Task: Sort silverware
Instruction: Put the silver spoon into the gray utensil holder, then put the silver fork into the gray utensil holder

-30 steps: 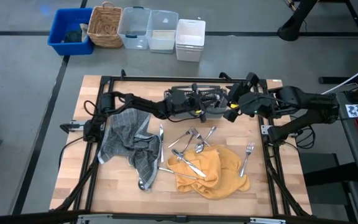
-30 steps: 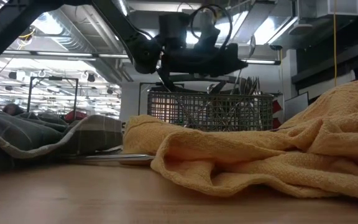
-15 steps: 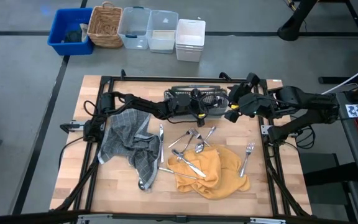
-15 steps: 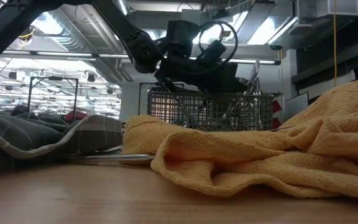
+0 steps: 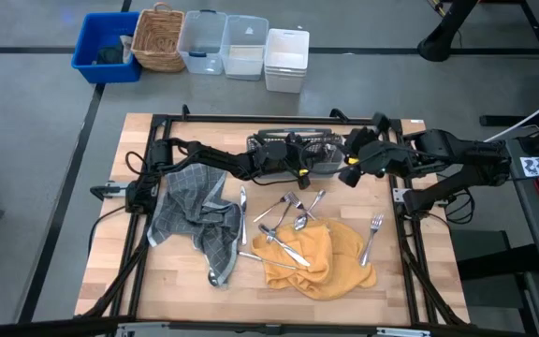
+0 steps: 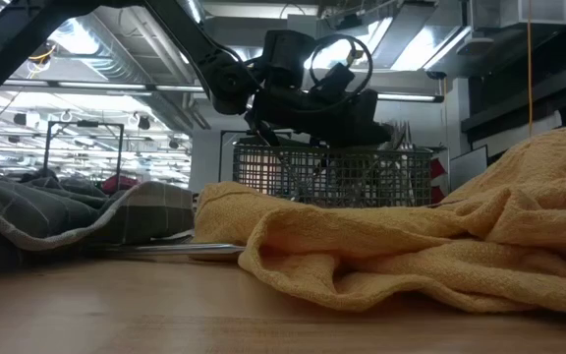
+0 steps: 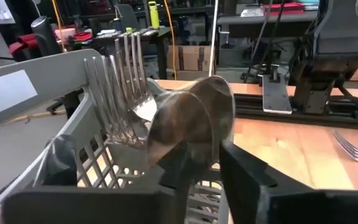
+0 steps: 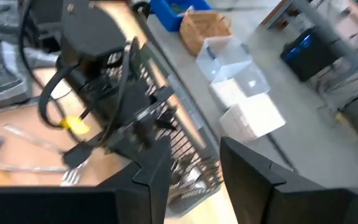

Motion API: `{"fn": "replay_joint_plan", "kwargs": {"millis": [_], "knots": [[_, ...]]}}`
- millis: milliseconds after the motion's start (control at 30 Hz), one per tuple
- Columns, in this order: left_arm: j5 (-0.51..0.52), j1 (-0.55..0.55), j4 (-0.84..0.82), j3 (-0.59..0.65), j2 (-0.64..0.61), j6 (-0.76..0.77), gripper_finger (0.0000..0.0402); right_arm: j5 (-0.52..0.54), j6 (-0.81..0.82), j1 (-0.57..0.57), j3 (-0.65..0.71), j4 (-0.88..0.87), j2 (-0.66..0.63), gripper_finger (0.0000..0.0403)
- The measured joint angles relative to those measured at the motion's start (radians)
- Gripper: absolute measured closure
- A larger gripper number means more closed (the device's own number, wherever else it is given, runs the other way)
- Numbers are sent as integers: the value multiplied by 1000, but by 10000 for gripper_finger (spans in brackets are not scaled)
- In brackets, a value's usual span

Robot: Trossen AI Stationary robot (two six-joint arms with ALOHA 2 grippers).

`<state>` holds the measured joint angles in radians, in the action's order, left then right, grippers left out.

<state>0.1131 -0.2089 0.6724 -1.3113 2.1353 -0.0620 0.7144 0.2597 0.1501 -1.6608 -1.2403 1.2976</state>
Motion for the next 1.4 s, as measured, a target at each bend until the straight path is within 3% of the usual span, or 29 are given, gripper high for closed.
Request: {"fn": "replay_joint_plan", "kwargs": {"millis": [200, 400, 567, 667, 800, 967, 1167, 1400], "knots": [[4, 16, -2, 0, -6, 6, 285, -120, 197, 0, 0, -140, 0, 265], [4, 46, 3, 2, -44, -5, 283, -198, 501, 0, 0, -336, 0, 265], [3, 58, -12, 2, -92, 81, 288, -358, 616, 2, 51, -325, -32, 265], [0, 58, -34, 1, -139, 165, 288, -401, 701, 2, 126, -323, -63, 265], [-39, 54, -175, 15, -220, 171, 288, -443, 839, 2, 256, -325, -122, 265], [-93, 49, -499, 17, -347, 166, 288, -489, 1050, 30, 443, -258, -185, 265], [-95, 48, -862, 16, -464, 156, 288, -670, 1238, 101, 628, -113, -188, 265], [-95, 48, -1021, 17, -509, 136, 288, -745, 1510, 182, 789, 14, -151, 265]]}}
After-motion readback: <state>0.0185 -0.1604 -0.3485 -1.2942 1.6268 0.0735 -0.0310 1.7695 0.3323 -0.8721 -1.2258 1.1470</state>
